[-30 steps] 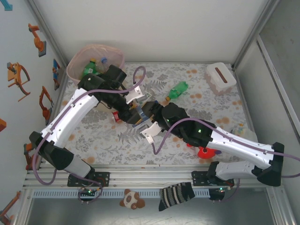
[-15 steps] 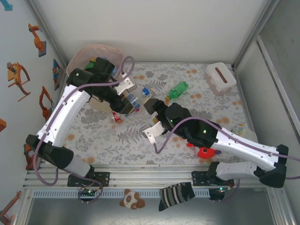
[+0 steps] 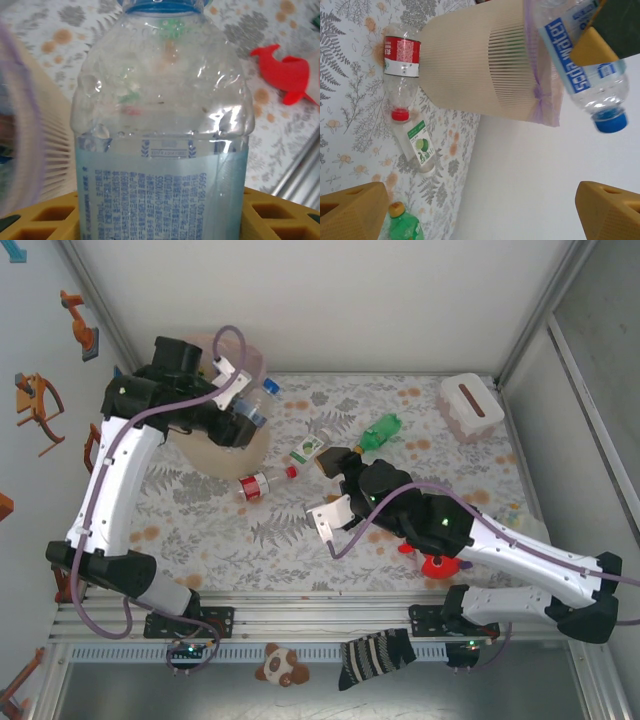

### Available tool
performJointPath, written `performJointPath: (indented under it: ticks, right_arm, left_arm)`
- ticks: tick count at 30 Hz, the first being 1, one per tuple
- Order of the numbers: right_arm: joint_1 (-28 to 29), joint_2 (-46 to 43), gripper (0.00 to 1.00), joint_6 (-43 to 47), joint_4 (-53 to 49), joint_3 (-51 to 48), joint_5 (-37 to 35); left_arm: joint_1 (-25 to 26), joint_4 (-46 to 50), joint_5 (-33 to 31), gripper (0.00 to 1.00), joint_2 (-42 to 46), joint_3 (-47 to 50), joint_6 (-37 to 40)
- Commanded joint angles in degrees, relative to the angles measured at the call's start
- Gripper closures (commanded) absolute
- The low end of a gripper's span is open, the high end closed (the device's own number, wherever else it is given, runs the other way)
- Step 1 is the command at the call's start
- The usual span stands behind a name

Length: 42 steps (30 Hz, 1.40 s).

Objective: Put the plastic bottles in the bin

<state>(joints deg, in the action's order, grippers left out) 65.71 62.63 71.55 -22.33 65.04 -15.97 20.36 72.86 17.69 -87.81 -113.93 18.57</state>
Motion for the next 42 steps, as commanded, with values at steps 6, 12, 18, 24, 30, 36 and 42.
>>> performJointPath:
  ticks: [6,12,18,24,30,36,42]
  right_arm:
    - [0.2,-2.2,0.06,-4.6,-0.3,0.6,-0.5]
    - [0.2,-2.4,0.06,-4.8,-0.5,0.1,-0.4]
    - [-0.1,-1.4,0.06,-4.9,-0.4,0.3,0.2]
    - [-0.5,-1.3,0.06,-5.3,-0.4,0.2,0.8]
    - [-0.9,0.0,0.06,-6.0,-0.3,0.6,1.6]
    - [-1.1,0.5,0.06,-6.6,-0.4,0.8,1.9]
    - [-1.3,0.4,0.06,-7.0,-0.5,1.1,2.1]
  left_arm:
    - [-3.4,-0.7,-18.4,0.45,-8.2,-12.8,-2.9]
    - [-3.8,-2.5,-36.2,0.44,-14.0,-17.8,4.1]
    - [-4.8,-11.0,-46.7,0.42,-16.9,-13.5,12.3]
    - [-8.4,-13.9,-45.4,0.41,-19.1,-11.4,13.7]
    - [-10.9,-13.5,-40.2,0.37,-20.5,-9.7,12.9]
    - [-13.4,-13.3,-35.0,0.35,-21.3,-8.5,11.4]
    - [-13.9,-13.3,-33.6,0.24,-21.5,-8.7,10.8]
